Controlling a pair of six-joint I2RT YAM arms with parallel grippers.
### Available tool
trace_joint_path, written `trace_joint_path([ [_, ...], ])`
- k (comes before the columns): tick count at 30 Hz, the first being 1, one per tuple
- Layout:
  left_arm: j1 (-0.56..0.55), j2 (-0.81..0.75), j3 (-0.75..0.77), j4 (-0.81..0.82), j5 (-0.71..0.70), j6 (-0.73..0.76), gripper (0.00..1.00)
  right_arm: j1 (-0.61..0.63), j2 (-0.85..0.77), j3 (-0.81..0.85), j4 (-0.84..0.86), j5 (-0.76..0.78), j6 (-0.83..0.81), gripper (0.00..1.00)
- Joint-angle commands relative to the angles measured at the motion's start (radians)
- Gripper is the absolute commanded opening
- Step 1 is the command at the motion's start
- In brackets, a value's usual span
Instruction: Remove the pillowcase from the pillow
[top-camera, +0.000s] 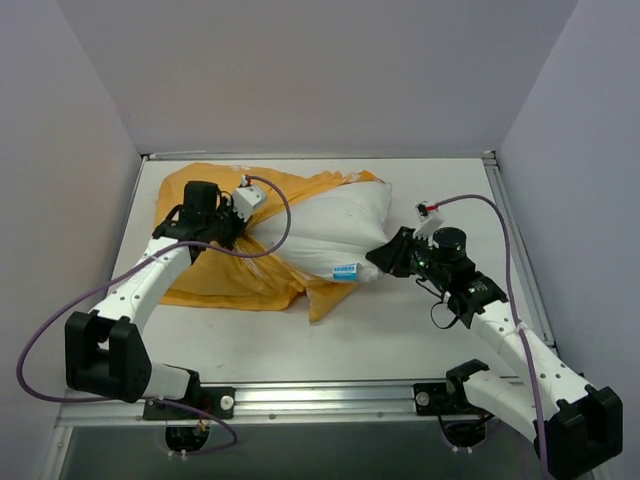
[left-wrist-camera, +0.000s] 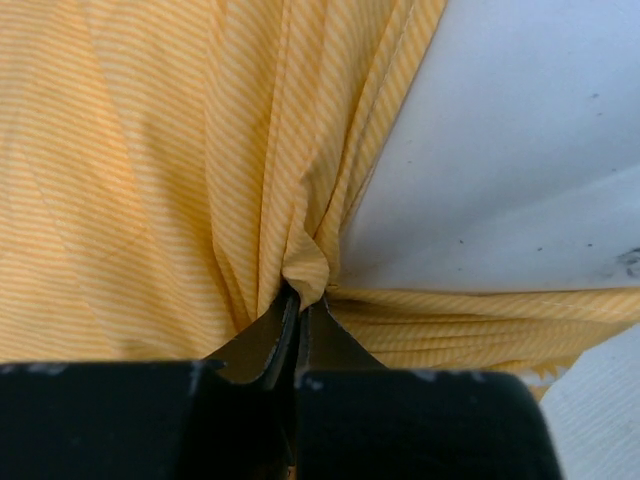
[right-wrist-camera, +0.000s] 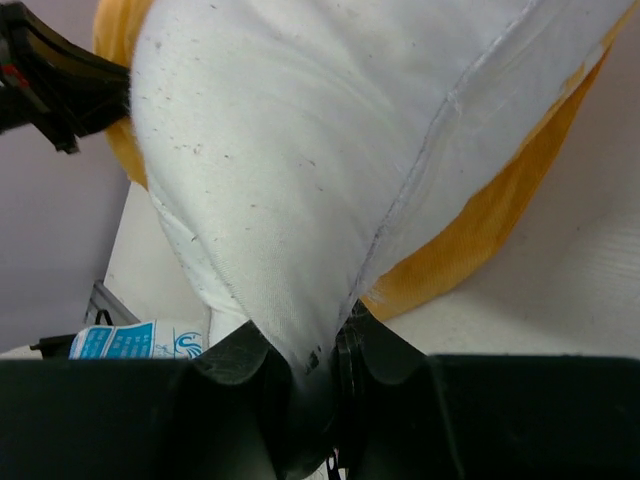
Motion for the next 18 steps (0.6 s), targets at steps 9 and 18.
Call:
trace_joint_path([
  [9, 0.074, -0.068, 0.257, -0.529, 0.225, 0.104, 0.80, 0.360, -0.012, -0.208, 0.022, 0.242, 0.127, 0.00],
  [18, -0.377, 0.215, 0.638, -0.442, 0.049, -0.057, 0.91, 0.415, 0.080, -0.258, 0.017, 0.158, 0.104, 0.00],
])
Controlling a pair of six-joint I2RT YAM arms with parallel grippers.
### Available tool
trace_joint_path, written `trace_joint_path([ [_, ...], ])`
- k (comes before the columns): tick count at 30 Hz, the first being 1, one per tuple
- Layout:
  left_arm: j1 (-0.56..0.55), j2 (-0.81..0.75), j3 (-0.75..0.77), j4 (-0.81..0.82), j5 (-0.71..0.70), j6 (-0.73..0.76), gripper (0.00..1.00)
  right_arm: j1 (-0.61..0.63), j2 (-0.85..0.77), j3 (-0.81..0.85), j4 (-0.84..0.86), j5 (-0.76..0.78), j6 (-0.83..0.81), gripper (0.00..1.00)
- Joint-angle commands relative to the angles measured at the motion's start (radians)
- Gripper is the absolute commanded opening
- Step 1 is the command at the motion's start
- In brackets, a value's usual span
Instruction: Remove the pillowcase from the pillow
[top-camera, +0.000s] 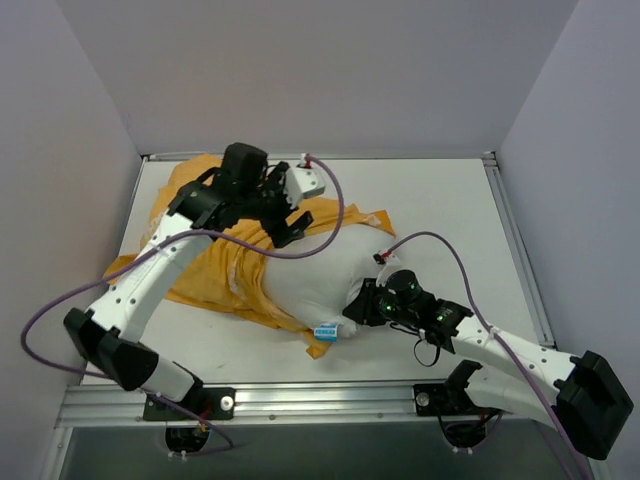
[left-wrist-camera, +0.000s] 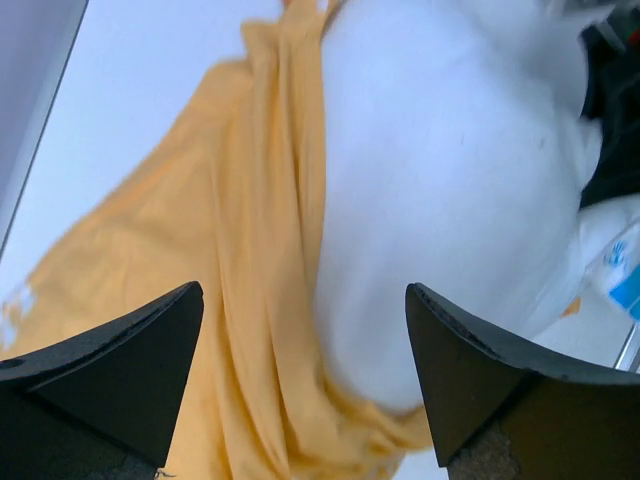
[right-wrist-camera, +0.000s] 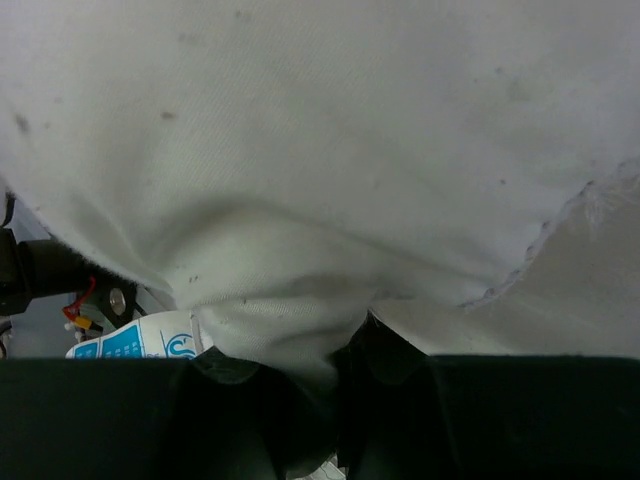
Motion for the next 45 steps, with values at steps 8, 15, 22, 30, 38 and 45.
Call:
trace_joint_path([
  [8, -0.126, 0.572, 0.357, 0.052, -0.249, -0.180, 0.74, 0.043, -0.018, -0.088, -0.048, -0.023, 0.039, 0.00],
  [15, -0.132, 0.607, 0.349, 0.055, -0.260, -0.172, 0.02, 0.043, -0.134, -0.127, -0.130, 0.004, 0.071, 0.00],
  [22, 0.005, 0.705, 0.506, 0.038, -0.347, -0.262, 0.03, 0.055, -0.168, -0.141, -0.169, -0.039, 0.091, 0.00],
  [30, 0.220, 0.878, 0.639, -0.056, -0.556, -0.201, 0.02, 0.088, -0.327, -0.112, -0.370, 0.009, 0.106, 0.00],
  [38, 0.352, 0.607, 0.237, 0.127, -0.429, -0.048, 0.19, 0.086, -0.388, -0.133, -0.361, 0.030, 0.143, 0.00],
  [45, 0.320, 0.469, 0.487, -0.140, -0.093, -0.138, 0.94, 0.083, -0.103, 0.020, -0.226, 0.142, 0.112, 0.00],
])
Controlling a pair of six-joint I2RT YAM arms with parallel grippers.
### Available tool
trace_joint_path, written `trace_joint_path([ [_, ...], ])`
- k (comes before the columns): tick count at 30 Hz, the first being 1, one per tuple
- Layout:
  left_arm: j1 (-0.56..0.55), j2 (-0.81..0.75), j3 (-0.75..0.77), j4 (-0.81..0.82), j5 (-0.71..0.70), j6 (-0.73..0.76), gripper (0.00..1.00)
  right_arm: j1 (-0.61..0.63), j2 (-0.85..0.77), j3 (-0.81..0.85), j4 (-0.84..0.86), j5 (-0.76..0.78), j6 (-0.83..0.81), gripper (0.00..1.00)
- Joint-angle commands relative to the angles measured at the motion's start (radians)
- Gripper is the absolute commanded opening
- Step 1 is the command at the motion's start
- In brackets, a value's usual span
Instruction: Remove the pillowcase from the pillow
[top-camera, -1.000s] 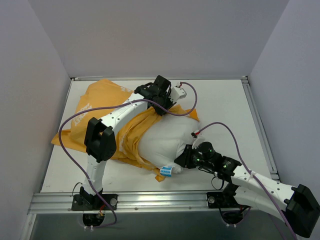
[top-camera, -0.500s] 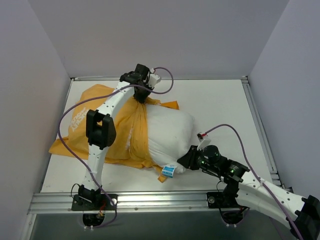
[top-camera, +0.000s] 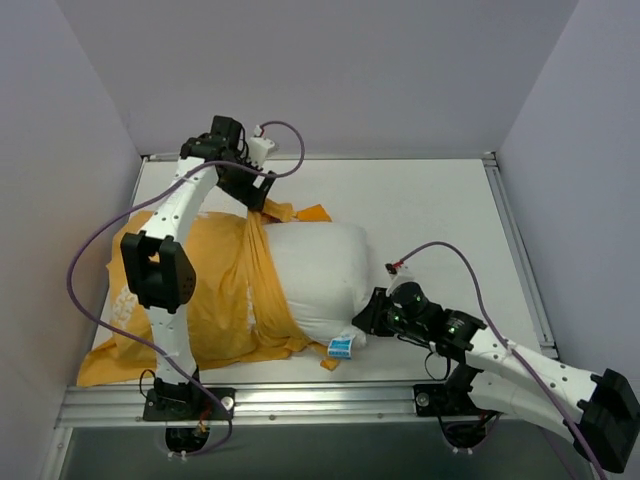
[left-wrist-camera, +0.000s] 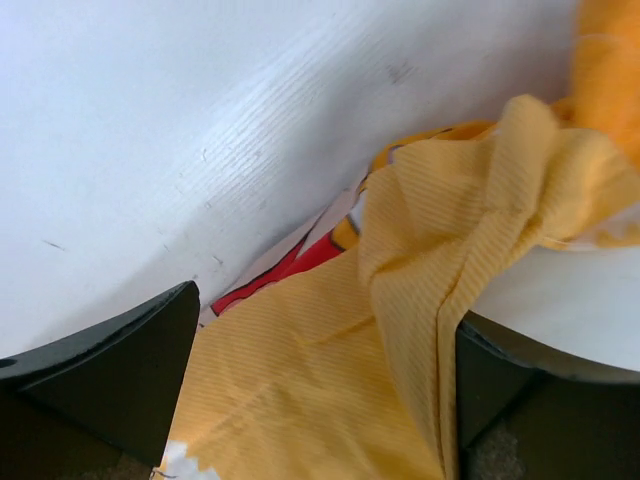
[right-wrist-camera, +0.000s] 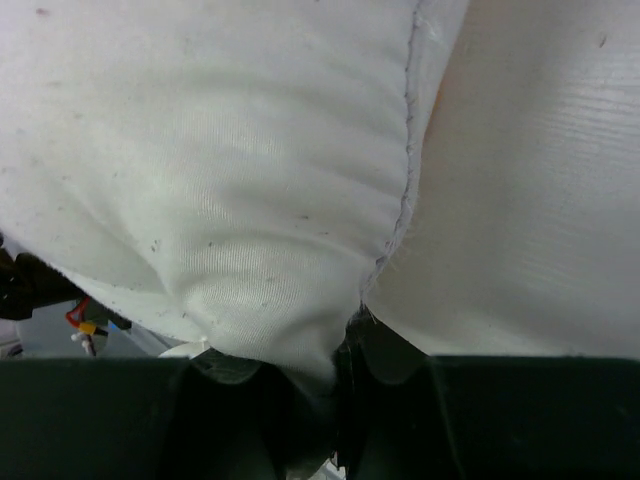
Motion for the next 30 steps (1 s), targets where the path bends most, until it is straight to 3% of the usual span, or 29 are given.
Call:
trace_joint_path([
  [1, 0.014, -0.123, 0.235, -0.104, 0.131, -0.010, 0.94, 0.010, 0.116, 0.121, -0.044, 0.052, -0.016, 0.00],
  [4, 0.023, -0.209, 0.296, -0.224, 0.169, -0.035, 0.94, -0.011, 0.158, 0.179, -0.062, 0.114, -0.012, 0.00],
  [7, 0.043, -0.362, 0.212, -0.297, 0.142, -0.027, 0.94, -0.077, 0.138, 0.211, -0.071, 0.115, -0.004, 0.00],
  [13, 0.087, -0.726, -0.304, -0.342, -0.120, 0.025, 0.94, -0.166, 0.104, 0.198, -0.057, 0.072, -0.020, 0.00],
  [18, 0.227, -0.996, -0.670, -0.367, -0.252, 0.074, 0.94, -0.174, 0.118, 0.193, -0.028, 0.053, -0.030, 0.00],
  [20, 0.299, -1.074, -0.749, -0.367, -0.295, 0.137, 0.94, -0.176, 0.130, 0.198, -0.005, 0.047, -0.033, 0.00],
  [25, 0.526, -1.165, -1.032, -0.211, -0.343, 0.272, 0.94, -0.180, 0.225, 0.248, 0.053, 0.003, -0.067, 0.00],
  [30, 0.632, -1.167, -1.091, -0.187, -0.208, 0.301, 0.94, -0.185, 0.262, 0.285, 0.047, -0.002, -0.108, 0.00],
])
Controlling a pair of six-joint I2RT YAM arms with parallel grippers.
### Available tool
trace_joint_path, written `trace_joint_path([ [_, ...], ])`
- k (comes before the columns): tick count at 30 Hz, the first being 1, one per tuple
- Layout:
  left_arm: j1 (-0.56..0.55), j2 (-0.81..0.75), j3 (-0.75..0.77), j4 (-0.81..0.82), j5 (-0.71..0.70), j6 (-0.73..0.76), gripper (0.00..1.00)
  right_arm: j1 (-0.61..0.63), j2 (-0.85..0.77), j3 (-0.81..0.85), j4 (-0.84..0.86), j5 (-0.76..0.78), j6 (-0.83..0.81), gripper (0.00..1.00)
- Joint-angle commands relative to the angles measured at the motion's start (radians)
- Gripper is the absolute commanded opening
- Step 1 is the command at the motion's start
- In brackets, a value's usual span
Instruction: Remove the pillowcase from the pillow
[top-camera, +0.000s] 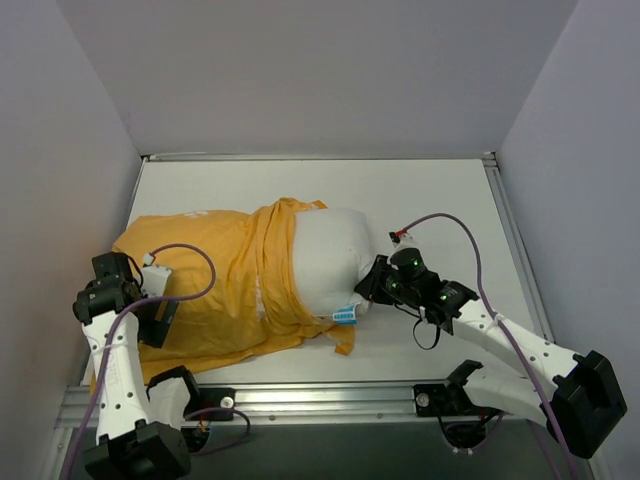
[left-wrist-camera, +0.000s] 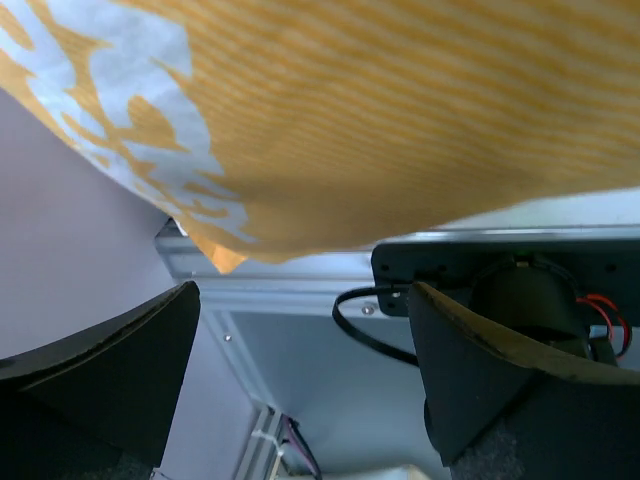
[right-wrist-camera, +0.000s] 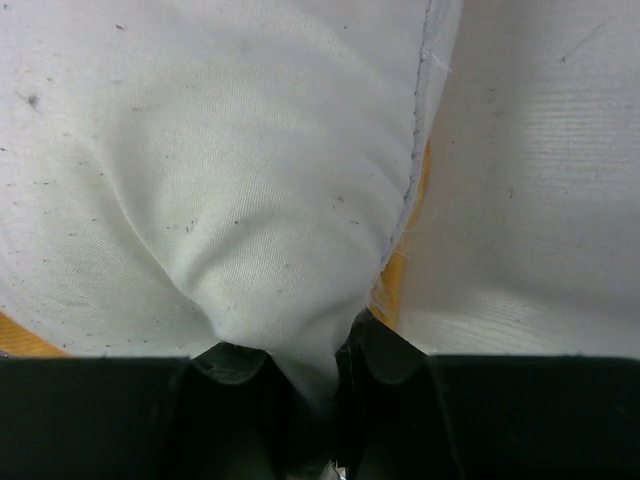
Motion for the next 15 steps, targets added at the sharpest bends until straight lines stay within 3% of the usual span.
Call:
trace_joint_path([
  [1, 0.064, -0.003, -0.035, 0.103, 0.096, 0.062, 0.94, -0.007, 0.006, 0.063, 0.050, -0.015, -0.038, 0.00],
  [8, 0.266, 0.091, -0.086, 0.230, 0.185, 0.125, 0.94, -0.027, -0.001, 0.057, 0.076, -0.015, -0.038, 0.00],
  [10, 0.295, 0.143, -0.084, 0.288, 0.184, 0.137, 0.69, -0.043, -0.004, 0.054, 0.090, -0.017, -0.033, 0.00],
  [11, 0.314, 0.151, -0.083, 0.299, 0.185, 0.143, 0.42, -0.050, -0.005, 0.054, 0.093, -0.015, -0.034, 0.00],
  [13, 0.315, 0.140, -0.087, 0.323, 0.185, 0.164, 0.15, -0.082, -0.004, 0.055, 0.098, -0.009, -0.050, 0.00],
  [14, 0.315, 0.132, -0.095, 0.333, 0.187, 0.172, 0.02, -0.098, -0.005, 0.057, 0.096, -0.008, -0.059, 0.00],
  [15, 0.314, 0.126, -0.115, 0.351, 0.191, 0.187, 0.02, -0.120, -0.005, 0.057, 0.094, -0.020, -0.067, 0.00],
])
